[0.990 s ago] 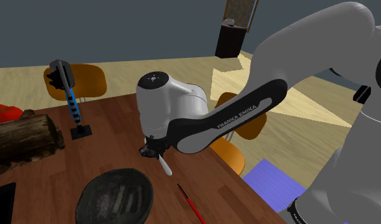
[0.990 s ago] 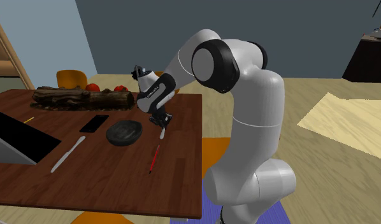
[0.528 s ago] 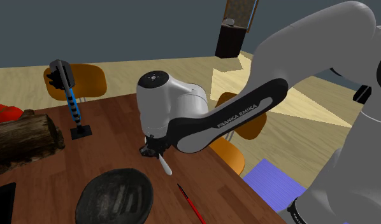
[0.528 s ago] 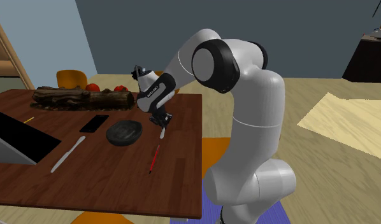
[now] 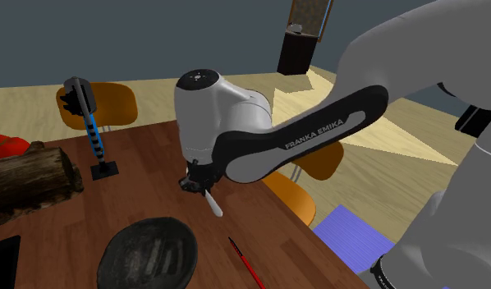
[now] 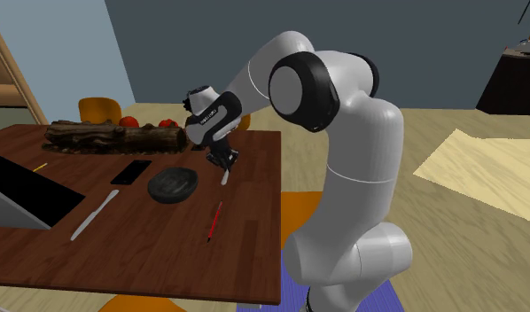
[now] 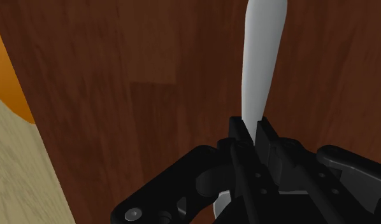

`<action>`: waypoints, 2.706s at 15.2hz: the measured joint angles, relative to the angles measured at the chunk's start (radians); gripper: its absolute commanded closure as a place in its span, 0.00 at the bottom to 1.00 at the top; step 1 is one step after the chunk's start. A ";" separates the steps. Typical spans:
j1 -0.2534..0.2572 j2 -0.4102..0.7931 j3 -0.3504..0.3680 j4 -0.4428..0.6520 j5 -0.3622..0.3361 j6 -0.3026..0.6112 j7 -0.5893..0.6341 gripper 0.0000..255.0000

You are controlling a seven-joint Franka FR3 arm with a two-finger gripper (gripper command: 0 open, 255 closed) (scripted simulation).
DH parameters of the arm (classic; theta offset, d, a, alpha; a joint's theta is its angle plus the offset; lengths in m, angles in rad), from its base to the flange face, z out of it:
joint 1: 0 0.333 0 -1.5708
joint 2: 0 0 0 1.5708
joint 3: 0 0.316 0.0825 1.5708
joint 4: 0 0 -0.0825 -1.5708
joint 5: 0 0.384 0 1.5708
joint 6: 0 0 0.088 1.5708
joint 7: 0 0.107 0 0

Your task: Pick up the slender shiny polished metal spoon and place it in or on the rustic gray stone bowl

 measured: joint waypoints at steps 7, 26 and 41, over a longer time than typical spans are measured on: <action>-0.006 -0.047 0.006 0.042 0.044 -0.075 -0.042 1.00; 0.058 -0.067 0.067 0.218 0.080 -0.288 0.016 1.00; 0.279 0.159 0.165 0.451 -0.049 -0.421 0.329 1.00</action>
